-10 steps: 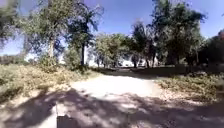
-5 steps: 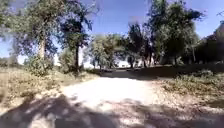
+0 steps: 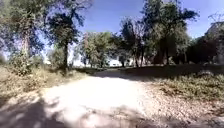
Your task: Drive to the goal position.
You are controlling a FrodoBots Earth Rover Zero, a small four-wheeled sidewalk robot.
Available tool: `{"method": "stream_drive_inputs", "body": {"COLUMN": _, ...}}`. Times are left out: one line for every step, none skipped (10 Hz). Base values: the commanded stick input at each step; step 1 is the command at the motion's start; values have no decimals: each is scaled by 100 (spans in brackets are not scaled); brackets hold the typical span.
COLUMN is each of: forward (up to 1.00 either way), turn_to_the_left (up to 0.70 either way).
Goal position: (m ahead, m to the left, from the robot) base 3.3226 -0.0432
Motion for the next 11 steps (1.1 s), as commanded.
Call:
{"method": "stream_drive_inputs", "body": {"forward": 85, "turn_to_the_left": 0}}
{"method": "stream_drive_inputs", "body": {"forward": 85, "turn_to_the_left": 0}}
{"method": "stream_drive_inputs", "body": {"forward": 85, "turn_to_the_left": 0}}
{"method": "stream_drive_inputs", "body": {"forward": 85, "turn_to_the_left": 0}}
{"method": "stream_drive_inputs", "body": {"forward": 85, "turn_to_the_left": 0}}
{"method": "stream_drive_inputs", "body": {"forward": 85, "turn_to_the_left": 0}}
{"method": "stream_drive_inputs", "body": {"forward": 85, "turn_to_the_left": 0}}
{"method": "stream_drive_inputs", "body": {"forward": 85, "turn_to_the_left": 0}}
{"method": "stream_drive_inputs", "body": {"forward": 85, "turn_to_the_left": 0}}
{"method": "stream_drive_inputs", "body": {"forward": 85, "turn_to_the_left": 0}}
{"method": "stream_drive_inputs", "body": {"forward": 85, "turn_to_the_left": 0}}
